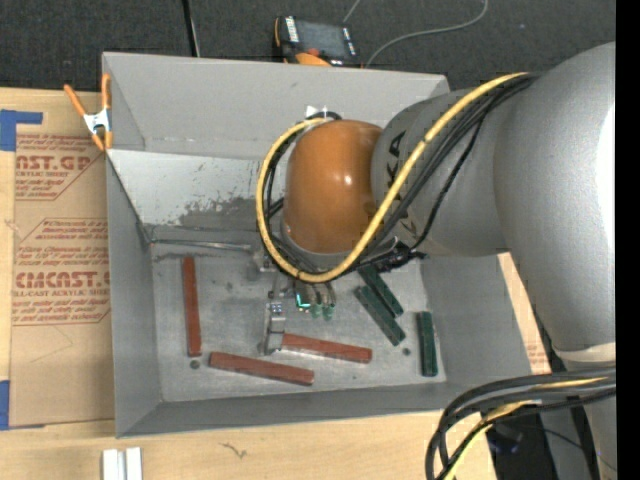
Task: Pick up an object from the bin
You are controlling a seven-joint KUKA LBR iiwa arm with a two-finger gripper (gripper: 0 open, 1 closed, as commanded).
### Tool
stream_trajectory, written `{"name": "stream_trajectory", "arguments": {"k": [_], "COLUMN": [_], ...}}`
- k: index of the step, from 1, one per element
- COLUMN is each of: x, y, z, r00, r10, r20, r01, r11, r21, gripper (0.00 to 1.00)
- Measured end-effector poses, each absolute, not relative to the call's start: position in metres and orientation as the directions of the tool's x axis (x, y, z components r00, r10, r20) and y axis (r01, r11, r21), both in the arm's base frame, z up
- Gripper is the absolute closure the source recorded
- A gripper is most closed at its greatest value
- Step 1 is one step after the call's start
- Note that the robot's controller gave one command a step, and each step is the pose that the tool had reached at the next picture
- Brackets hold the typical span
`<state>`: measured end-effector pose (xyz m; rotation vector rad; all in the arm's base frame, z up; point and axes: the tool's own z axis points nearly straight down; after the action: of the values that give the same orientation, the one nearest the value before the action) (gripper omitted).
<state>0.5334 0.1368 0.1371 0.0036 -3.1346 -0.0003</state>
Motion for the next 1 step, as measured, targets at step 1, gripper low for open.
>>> {"name": "stream_trajectory", "arguments": {"k": [1], "x": [0.4902], "y": [0.1437], "z": [0.0669], "r00": [-0.993], "r10": [-0.116], "r20": [0.003], "r01": [-0.116], "r11": [0.993], "r21": [0.0], "gripper": [0.0]}}
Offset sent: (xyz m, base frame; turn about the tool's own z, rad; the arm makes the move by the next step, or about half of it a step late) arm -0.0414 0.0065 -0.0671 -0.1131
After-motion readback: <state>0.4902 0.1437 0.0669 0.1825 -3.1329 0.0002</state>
